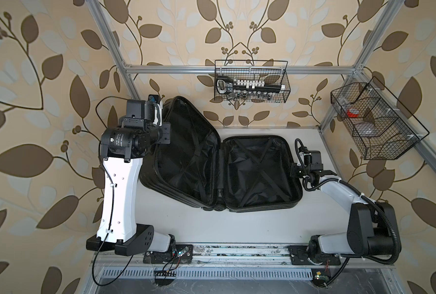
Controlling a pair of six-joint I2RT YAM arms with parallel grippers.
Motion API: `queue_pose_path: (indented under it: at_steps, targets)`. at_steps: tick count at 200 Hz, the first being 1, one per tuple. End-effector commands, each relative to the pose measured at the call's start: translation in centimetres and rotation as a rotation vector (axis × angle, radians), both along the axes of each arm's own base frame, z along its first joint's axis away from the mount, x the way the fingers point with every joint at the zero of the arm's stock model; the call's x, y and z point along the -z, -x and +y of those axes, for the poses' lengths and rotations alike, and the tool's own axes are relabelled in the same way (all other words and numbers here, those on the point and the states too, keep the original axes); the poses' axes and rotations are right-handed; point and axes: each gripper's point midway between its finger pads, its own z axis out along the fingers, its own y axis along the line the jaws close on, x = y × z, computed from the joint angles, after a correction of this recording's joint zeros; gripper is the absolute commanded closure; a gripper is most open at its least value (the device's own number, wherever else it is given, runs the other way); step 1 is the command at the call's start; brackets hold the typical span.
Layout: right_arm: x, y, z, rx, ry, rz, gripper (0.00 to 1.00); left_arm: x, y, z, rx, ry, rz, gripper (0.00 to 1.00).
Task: Close the suitcase zippers
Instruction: Close the suitcase at the center of the board.
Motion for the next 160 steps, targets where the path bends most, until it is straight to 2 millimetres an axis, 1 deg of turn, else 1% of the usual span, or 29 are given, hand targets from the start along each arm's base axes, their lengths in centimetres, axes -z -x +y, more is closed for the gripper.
queue_pose_path:
  at_steps: [1, 11, 12, 16, 37, 58, 86, 109, 128, 148, 160]
  targets:
    - [0.3, 0.2, 3.6, -0.08, -0.172, 0.009, 0.87, -9.6, 0.6, -4.7, 0.129, 0.152, -0.339, 1.0]
    - [0.4, 0.2, 4.1, -0.076, -0.212, 0.008, 0.89, -10.3, 0.9, -5.5, 0.142, 0.16, -0.356, 1.0]
    - [0.3, 0.1, 4.1, -0.075, -0.216, 0.006, 0.89, -10.0, 0.4, -5.7, 0.143, 0.156, -0.344, 1.0]
    - [0.3, 0.1, 4.5, -0.078, -0.232, 0.006, 0.9, -9.8, -0.1, -6.3, 0.146, 0.152, -0.335, 1.0]
    - [0.1, 0.1, 6.2, -0.083, -0.303, -0.008, 0.92, -10.3, -0.6, -8.7, 0.173, 0.123, -0.353, 1.0]
    - [-0.3, 0.0, 8.6, -0.102, -0.342, -0.024, 0.93, -10.5, -0.9, -11.6, 0.212, 0.094, -0.375, 0.99]
    - [-0.9, 0.1, 11.6, -0.104, -0.417, -0.048, 0.93, -10.3, -1.5, -15.4, 0.256, 0.066, -0.386, 0.99]
    - [-1.6, 0.3, 13.6, -0.102, -0.476, -0.077, 0.93, -9.5, -1.7, -18.9, 0.316, 0.04, -0.38, 0.94]
    - [-2.2, 0.5, 15.4, -0.114, -0.511, -0.094, 0.93, -8.6, -1.7, -21.9, 0.361, 0.018, -0.375, 0.93]
    - [-2.6, 0.7, 16.7, -0.126, -0.542, -0.103, 0.92, -7.4, -1.7, -24.6, 0.404, -0.003, -0.361, 0.91]
    - [-2.7, 0.9, 17.1, -0.129, -0.551, -0.106, 0.9, -6.7, -1.6, -26.1, 0.426, -0.009, -0.349, 0.89]
